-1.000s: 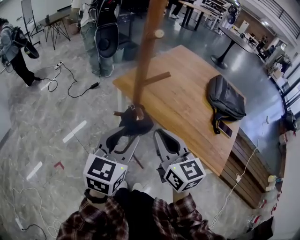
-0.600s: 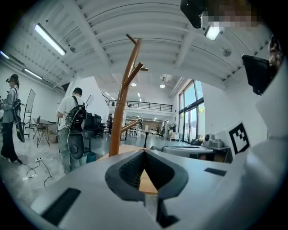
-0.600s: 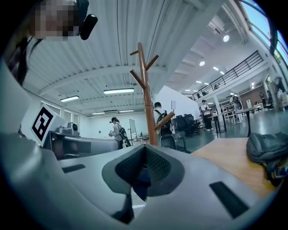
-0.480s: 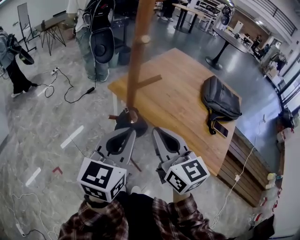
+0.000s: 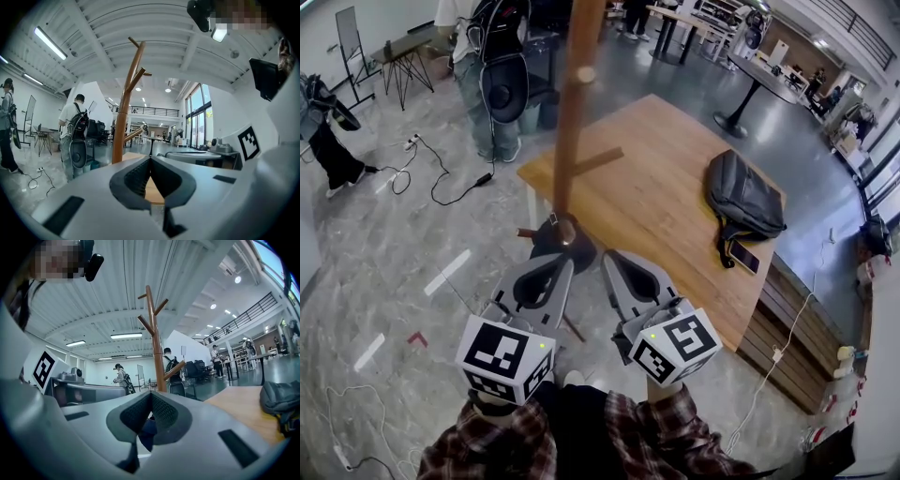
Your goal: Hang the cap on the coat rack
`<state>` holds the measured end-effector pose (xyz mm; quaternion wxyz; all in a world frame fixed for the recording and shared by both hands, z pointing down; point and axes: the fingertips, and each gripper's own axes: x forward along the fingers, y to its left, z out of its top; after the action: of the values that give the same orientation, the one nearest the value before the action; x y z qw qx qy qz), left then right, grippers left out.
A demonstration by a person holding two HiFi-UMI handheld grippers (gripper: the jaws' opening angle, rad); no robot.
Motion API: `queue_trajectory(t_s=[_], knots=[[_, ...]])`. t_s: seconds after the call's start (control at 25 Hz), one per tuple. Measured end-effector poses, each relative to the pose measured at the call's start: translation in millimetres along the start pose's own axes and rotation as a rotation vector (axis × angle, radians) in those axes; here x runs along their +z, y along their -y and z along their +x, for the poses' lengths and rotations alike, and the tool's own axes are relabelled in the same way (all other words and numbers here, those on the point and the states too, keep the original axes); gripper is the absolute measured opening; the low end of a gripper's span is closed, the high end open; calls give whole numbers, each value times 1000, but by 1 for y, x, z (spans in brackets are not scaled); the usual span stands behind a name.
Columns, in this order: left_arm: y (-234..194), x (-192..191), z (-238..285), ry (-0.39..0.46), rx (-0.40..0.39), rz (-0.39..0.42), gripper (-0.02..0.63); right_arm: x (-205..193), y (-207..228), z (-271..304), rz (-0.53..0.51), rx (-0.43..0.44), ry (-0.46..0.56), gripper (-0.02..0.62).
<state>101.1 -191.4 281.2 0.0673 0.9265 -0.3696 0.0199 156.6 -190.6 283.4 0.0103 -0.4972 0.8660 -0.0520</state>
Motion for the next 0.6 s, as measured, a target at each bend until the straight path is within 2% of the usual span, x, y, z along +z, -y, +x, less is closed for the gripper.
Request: queue_trajectory(t_s=[0.2,0.6], knots=[[-5,-1,-1,-7,38,25,11,1,0,2,-8,10,-3,11],[-4,6,1,12,43,27,11,6,2,4,-7,18,6,11]])
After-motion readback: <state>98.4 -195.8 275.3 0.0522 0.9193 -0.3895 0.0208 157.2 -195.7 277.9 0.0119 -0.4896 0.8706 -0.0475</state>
